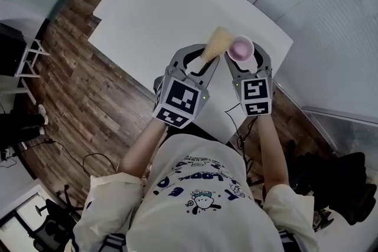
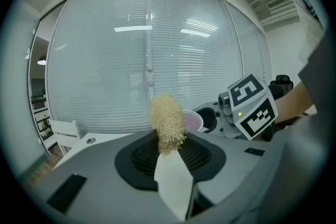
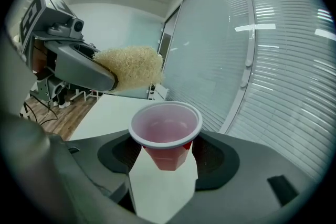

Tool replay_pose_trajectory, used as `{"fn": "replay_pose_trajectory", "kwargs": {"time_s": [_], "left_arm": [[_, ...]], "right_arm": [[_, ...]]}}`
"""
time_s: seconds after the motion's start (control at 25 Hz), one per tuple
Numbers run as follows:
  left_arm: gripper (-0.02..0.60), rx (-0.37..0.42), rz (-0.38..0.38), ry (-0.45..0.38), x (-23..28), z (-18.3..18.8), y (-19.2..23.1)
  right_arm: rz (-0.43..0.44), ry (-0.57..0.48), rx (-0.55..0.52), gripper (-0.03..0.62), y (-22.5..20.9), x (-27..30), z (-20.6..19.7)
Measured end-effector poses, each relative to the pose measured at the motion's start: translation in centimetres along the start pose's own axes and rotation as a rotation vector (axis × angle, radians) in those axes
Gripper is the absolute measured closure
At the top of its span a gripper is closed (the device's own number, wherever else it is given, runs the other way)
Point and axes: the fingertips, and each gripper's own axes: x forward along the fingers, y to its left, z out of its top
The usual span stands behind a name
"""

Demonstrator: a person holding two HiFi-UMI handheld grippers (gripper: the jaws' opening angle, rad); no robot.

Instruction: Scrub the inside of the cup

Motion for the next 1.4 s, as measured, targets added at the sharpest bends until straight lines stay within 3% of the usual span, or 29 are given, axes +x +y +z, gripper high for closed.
{"fn": "replay_pose_trajectory", "kwargs": {"time_s": [0.28,0.8,1.16,1.4], "left_arm": [[0.453,0.164,-0.013,0.025,-0.4,0.3,-1.1],[0.453,0.195,-0.074,0.09,-0.1,-1.6,-3.5],[0.454,0.219,-0.086,0.15,-0.4,-3.0,-3.0],[0.456,0.292,-0.137,0.207,-0.1,-3.7,-3.2]], "right_arm": [[0.03,-0.014,-0.064,0.292,1.2,-0.4,1.0],[0.04,-0.03,-0.098,0.292,1.7,-1.4,0.8],[0.051,-0.002,-0.247,0.292,2.8,-1.2,0.5],[0.066,0.022,-0.331,0.292,3.1,-1.0,0.0]]}}
